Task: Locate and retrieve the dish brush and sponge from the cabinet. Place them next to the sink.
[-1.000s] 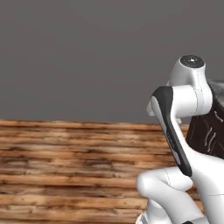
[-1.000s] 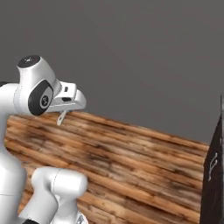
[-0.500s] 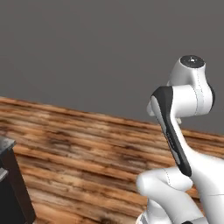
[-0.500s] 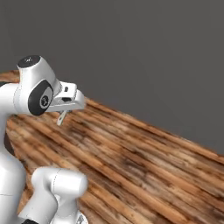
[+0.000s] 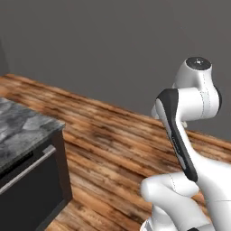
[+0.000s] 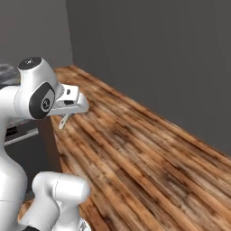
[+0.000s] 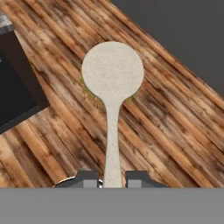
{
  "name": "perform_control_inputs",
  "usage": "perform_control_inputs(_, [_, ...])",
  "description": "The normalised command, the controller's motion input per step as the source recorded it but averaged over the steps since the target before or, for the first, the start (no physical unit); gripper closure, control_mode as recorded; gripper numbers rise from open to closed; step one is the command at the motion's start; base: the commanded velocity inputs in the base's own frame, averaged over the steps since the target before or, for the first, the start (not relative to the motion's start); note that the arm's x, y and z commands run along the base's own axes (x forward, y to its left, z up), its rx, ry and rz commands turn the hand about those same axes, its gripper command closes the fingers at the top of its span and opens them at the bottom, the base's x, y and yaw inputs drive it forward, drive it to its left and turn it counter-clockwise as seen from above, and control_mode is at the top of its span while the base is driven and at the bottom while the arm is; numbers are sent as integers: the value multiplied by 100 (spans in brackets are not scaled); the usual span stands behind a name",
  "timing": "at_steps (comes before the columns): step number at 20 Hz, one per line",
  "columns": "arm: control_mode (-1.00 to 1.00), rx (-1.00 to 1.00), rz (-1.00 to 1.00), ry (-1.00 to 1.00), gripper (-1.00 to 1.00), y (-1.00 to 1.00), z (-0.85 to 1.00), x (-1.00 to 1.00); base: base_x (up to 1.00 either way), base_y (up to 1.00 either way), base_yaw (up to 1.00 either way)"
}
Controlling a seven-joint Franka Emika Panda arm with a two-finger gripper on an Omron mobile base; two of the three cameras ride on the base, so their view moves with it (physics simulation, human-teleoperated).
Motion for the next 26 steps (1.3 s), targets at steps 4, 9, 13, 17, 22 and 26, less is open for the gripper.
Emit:
perform_control_inputs(4, [100, 0, 0, 0, 100, 0, 0, 0, -14, 51, 45])
perform_control_inputs(9, [100, 0, 0, 0, 100, 0, 0, 0, -16, 55, 44])
perform_control_inputs(13, [100, 0, 0, 0, 100, 0, 0, 0, -6, 67, 38])
perform_control_inputs(17, [100, 0, 0, 0, 100, 0, 0, 0, 2, 77, 31])
perform_control_inputs(22, [100, 0, 0, 0, 100, 0, 0, 0, 23, 54, 3])
perform_control_inputs(26, [100, 0, 0, 0, 100, 0, 0, 0, 19, 57, 25])
